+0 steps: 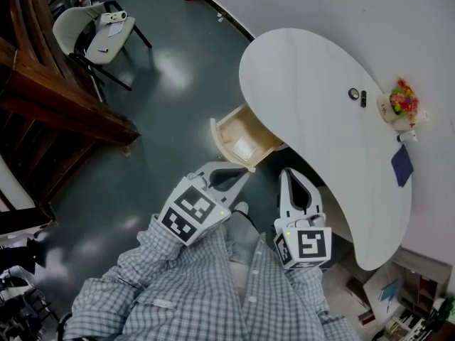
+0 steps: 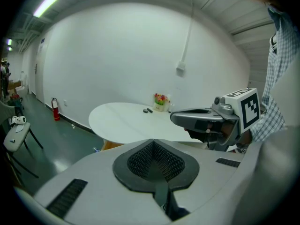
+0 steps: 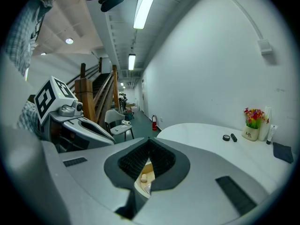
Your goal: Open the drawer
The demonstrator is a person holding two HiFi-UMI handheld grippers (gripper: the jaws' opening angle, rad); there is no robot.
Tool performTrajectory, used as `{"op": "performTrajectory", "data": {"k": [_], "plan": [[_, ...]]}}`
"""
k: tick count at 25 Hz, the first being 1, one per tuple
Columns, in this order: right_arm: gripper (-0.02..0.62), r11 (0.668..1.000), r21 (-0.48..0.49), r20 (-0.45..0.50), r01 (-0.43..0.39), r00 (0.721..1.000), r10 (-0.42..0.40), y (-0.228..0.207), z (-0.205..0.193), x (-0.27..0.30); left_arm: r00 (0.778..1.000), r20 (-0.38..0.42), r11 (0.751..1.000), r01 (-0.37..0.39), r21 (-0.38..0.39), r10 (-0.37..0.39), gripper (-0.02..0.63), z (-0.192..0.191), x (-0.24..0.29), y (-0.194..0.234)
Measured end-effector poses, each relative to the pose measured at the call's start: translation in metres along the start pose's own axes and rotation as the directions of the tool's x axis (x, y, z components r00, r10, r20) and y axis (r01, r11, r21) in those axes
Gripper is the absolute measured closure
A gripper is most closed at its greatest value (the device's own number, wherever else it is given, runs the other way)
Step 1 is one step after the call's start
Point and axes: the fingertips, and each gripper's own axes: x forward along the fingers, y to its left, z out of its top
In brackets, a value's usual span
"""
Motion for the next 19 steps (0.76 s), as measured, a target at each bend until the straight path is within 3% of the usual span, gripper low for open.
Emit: {"op": "performTrajectory", "data": {"k": [19], "plan": [[0.586,1.000,-0.007,-0.012,-0.006,1.000,0.006,0.0003,-0.0033,0.0007,1.000,-0.004,1.000,0.002,-0.002,-0.002,0.600,-0.0008,0.0005,0.0004]]}}
